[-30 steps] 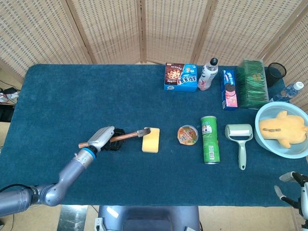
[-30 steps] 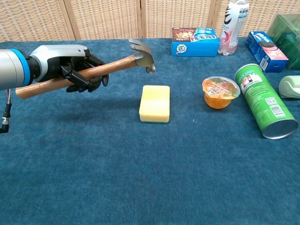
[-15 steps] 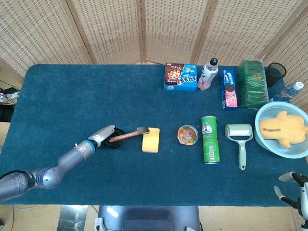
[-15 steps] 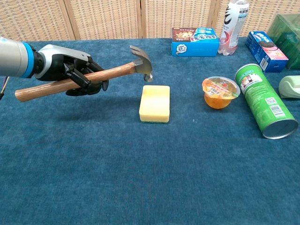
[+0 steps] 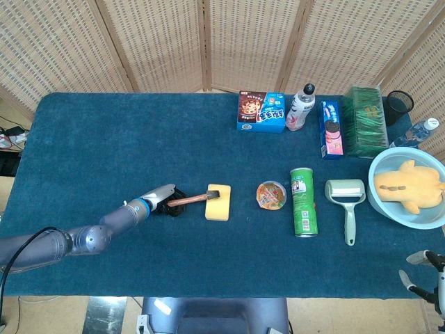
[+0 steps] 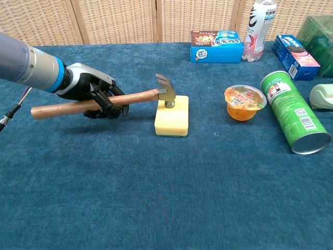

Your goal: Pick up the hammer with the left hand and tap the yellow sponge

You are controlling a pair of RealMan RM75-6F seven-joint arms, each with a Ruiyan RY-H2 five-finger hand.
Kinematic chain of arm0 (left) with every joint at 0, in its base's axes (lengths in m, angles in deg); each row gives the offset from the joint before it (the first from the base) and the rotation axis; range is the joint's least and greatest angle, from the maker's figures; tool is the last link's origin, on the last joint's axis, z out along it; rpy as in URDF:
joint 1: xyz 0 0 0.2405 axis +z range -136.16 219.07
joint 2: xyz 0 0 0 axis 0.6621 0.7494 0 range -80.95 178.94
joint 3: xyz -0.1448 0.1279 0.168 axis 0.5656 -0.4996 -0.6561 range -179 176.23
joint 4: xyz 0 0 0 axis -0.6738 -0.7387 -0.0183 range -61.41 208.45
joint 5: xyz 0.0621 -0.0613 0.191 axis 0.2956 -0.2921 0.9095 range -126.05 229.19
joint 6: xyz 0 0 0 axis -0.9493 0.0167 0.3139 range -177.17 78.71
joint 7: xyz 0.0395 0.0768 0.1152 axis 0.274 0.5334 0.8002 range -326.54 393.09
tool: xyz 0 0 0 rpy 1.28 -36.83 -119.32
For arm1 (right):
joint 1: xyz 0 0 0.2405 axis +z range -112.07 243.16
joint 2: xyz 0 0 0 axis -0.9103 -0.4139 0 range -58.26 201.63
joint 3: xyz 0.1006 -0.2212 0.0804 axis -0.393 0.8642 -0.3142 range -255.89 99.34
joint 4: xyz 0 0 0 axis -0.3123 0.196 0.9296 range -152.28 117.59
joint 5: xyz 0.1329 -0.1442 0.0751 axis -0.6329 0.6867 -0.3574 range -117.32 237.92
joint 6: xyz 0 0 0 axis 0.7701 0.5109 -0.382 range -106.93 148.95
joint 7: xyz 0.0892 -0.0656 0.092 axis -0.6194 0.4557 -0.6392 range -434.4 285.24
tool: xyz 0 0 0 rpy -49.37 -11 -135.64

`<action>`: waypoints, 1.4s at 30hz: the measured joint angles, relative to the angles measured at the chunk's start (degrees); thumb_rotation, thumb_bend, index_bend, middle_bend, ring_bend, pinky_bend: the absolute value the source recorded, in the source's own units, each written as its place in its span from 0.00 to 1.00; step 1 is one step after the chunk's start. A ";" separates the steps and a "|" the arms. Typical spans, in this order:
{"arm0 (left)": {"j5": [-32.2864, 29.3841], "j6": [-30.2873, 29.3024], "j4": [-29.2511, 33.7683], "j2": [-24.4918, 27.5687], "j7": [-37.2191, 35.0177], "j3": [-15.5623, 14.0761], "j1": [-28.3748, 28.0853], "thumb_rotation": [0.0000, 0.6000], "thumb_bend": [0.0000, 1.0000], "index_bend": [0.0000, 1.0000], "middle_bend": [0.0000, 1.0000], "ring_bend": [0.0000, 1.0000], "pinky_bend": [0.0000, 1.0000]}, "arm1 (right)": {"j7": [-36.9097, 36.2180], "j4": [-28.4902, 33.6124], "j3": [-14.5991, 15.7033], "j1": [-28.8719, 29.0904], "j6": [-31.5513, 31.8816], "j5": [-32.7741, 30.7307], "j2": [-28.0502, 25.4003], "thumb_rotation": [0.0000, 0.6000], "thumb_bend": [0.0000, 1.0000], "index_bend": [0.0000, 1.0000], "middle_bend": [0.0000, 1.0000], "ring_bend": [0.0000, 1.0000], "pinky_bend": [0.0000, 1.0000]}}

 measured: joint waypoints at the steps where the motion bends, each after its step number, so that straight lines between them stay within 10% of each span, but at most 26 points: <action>1: -0.81 0.47 -0.67 -0.29 -0.21 -0.83 -0.93 1.00 0.74 0.59 0.71 0.72 0.82 | -0.16 -0.10 0.00 -0.09 0.11 -0.01 0.02 1.00 0.28 0.49 0.52 0.46 0.39; 11: 0.53 -4.11 5.43 3.06 -2.53 0.12 -0.91 1.00 0.74 0.59 0.70 0.72 0.82 | -0.80 -0.41 0.11 -0.77 1.26 0.64 0.02 1.00 0.28 0.49 0.52 0.46 0.39; 27: 24.09 -25.48 22.15 11.79 -4.83 2.05 20.19 1.00 0.72 0.59 0.71 0.72 0.82 | 0.24 -0.31 -0.05 1.41 -1.46 1.51 0.81 1.00 0.28 0.49 0.52 0.46 0.39; 42: 33.39 -37.73 13.60 6.49 0.37 -2.09 32.30 1.00 0.72 0.60 0.71 0.72 0.82 | 1.09 -0.61 0.08 3.20 -4.19 1.16 1.71 1.00 0.28 0.49 0.52 0.46 0.39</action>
